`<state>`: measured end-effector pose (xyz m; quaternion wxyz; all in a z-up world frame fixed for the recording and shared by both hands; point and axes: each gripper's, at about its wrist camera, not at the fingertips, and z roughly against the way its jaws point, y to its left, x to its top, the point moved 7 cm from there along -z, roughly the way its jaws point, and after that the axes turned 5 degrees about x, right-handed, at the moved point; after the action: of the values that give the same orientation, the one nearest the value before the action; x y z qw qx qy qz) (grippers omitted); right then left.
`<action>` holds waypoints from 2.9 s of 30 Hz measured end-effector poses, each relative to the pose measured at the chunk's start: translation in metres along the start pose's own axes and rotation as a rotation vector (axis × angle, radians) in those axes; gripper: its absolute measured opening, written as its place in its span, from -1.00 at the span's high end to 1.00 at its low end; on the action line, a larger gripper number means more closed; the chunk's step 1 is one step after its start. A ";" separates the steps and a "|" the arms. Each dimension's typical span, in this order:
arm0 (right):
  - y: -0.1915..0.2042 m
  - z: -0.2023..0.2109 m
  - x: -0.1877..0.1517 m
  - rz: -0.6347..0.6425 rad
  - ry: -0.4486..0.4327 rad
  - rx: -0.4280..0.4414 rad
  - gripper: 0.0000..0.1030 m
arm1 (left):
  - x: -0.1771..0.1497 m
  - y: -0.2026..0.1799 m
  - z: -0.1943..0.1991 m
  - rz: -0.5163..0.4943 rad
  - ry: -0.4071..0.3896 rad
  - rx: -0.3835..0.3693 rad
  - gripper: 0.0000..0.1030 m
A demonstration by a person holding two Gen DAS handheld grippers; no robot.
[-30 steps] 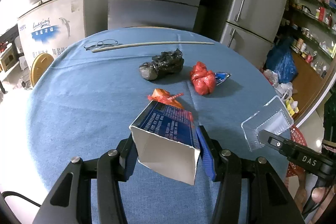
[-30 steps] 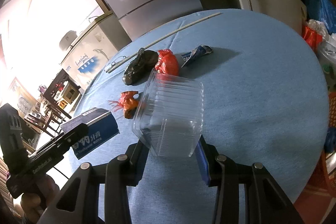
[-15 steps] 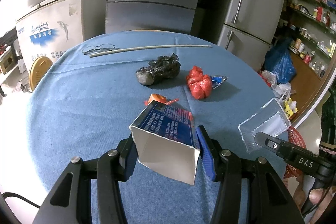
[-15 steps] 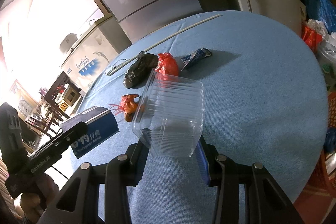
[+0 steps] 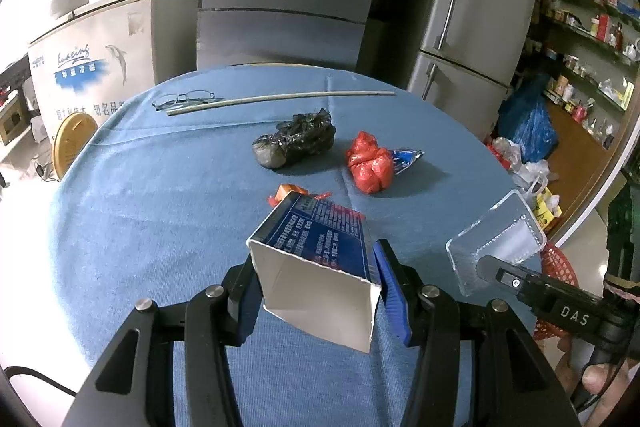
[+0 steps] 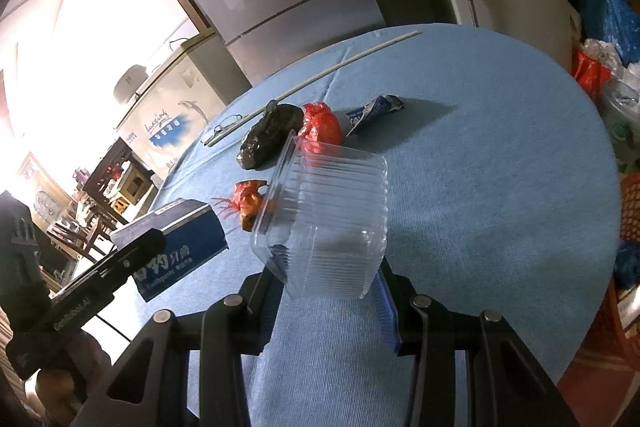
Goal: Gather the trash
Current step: 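Hold the clear container up with the right tool while the left tool holds the carton, then carry both items over the red basket and open the right tool to drop the container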
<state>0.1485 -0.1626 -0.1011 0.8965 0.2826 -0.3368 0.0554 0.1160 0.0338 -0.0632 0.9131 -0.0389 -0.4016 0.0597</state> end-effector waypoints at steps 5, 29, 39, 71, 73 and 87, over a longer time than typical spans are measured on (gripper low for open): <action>-0.005 0.002 0.000 -0.016 -0.004 0.019 0.13 | -0.003 -0.001 0.000 -0.004 0.006 0.023 -0.05; -0.001 0.006 -0.008 -0.010 0.005 -0.012 0.13 | -0.004 -0.004 0.008 -0.001 -0.011 0.014 -0.04; -0.007 0.011 -0.006 -0.029 -0.015 -0.003 0.13 | -0.003 -0.015 0.013 -0.026 -0.016 0.016 -0.04; -0.151 0.128 -0.015 -0.269 -0.206 -0.211 0.13 | -0.001 -0.155 0.015 -0.270 -0.010 -0.144 -0.04; -0.173 0.143 -0.020 -0.303 -0.220 -0.251 0.13 | -0.002 -0.165 0.015 -0.287 -0.009 -0.157 -0.04; -0.271 0.198 -0.046 -0.438 -0.242 -0.408 0.13 | -0.012 -0.270 0.015 -0.458 0.000 -0.286 -0.04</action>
<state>0.0779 -0.4919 -0.1359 0.8787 0.1675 -0.3763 -0.2414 0.1176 -0.2351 -0.0300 0.8881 -0.0754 -0.4041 -0.2057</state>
